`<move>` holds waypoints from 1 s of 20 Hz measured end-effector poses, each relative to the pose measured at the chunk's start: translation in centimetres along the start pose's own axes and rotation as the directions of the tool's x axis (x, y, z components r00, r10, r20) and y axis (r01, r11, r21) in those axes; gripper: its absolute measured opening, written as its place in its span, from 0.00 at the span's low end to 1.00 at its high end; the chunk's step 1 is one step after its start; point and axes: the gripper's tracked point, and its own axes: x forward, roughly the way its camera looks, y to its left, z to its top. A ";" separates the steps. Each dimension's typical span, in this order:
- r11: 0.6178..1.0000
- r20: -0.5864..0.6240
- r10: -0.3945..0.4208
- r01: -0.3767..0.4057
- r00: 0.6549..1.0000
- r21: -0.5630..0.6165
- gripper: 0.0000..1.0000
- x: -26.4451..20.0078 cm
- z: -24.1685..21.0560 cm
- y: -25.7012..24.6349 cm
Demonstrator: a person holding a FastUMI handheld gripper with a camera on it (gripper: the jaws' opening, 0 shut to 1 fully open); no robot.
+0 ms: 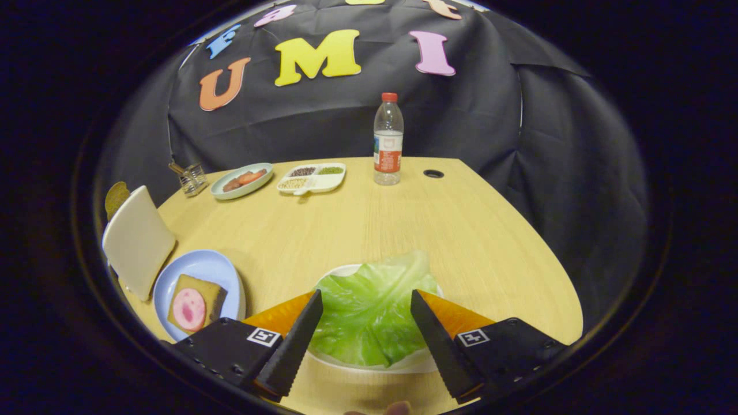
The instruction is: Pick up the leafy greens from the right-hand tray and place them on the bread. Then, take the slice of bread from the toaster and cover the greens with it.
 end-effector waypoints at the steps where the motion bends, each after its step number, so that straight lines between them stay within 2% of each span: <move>1: 1.000 -0.012 -0.006 0.006 1.000 0.008 0.95 0.6 -0.2 -0.1; 4: 0.999 -0.054 -0.024 0.025 0.998 0.022 0.95 1.7 -1.4 -0.4; 8: 1.000 -0.047 -0.012 0.012 0.999 0.001 0.97 1.8 -1.4 -0.5; 12: 1.000 -0.039 0.020 -0.020 0.999 -0.013 0.44 2.0 -1.3 -0.5; 14: 0.999 -0.040 0.038 -0.038 0.998 -0.013 0.09 2.0 -1.2 -0.3; 15: 0.999 -0.036 0.042 -0.042 0.998 -0.006 0.07 1.7 -1.3 -0.2; 16: 0.999 -0.029 0.045 -0.045 0.999 0.002 0.01 2.3 -0.7 -0.1; 20: 0.999 0.053 0.045 -0.046 0.998 0.009 0.00 0.9 0.6 0.0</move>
